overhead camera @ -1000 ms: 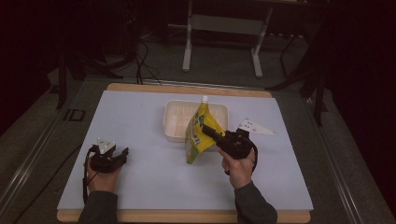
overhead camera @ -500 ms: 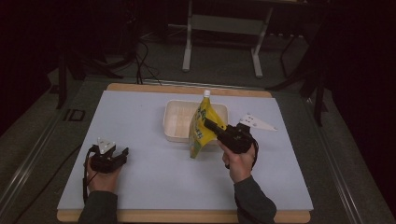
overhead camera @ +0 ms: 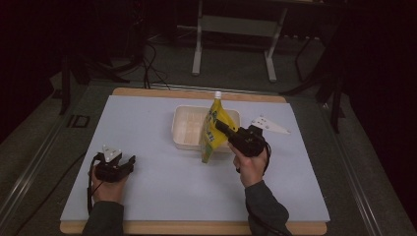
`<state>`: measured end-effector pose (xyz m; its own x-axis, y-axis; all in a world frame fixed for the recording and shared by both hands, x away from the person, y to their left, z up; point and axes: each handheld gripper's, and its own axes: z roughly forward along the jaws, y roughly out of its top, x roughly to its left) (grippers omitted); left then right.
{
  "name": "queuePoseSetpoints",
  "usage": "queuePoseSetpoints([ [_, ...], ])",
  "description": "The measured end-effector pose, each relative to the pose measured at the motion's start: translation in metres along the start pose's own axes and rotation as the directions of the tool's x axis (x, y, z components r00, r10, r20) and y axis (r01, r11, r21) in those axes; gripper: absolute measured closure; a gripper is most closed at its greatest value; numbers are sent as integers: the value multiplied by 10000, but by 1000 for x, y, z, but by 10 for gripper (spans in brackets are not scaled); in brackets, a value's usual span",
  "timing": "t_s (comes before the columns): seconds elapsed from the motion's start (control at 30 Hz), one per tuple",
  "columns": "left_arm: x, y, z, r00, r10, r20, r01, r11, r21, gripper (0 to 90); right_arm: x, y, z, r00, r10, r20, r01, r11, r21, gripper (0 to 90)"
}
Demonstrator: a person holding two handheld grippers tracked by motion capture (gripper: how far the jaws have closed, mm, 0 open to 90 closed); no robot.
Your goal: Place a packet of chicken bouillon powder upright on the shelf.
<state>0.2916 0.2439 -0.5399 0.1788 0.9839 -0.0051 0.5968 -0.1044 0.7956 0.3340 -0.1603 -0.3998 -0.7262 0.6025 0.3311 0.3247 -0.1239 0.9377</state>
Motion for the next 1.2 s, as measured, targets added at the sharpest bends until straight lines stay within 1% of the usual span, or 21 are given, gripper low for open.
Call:
queuePoseSetpoints([
  [0.1, 0, 0, 0, 10000, -6, -5, 6, 10000, -10, 464, -1, 1, 2, 10000, -28, 8, 28, 10000, -51, 895],
  [0.37, 0, 0, 0, 10000, -9, 9, 9, 10000, 2, 464, -4, 3, 6, 9999, 97, 50, -96, 9998, -154, 895],
  [0.57, 0, 0, 0, 10000, -30, 3, 30, 10000, -21, 464, -6, 3, 9, 9999, 54, 95, -53, 9998, -169, 895],
  [0.73, 0, 0, 0, 10000, -22, -6, 22, 10000, -14, 463, -9, 3, 12, 9998, 45, 211, -41, 9998, -179, 895],
  [0.9, 0, 0, 0, 10000, -29, -2, 29, 10000, -19, 463, -13, 4, 16, 9994, 147, 301, -141, 9997, -215, 895],
  [1.2, 0, 0, 0, 10000, -7, 19, 7, 10000, 13, 463, -15, 5, 22, 9990, 193, 410, -181, 9994, -305, 895],
])
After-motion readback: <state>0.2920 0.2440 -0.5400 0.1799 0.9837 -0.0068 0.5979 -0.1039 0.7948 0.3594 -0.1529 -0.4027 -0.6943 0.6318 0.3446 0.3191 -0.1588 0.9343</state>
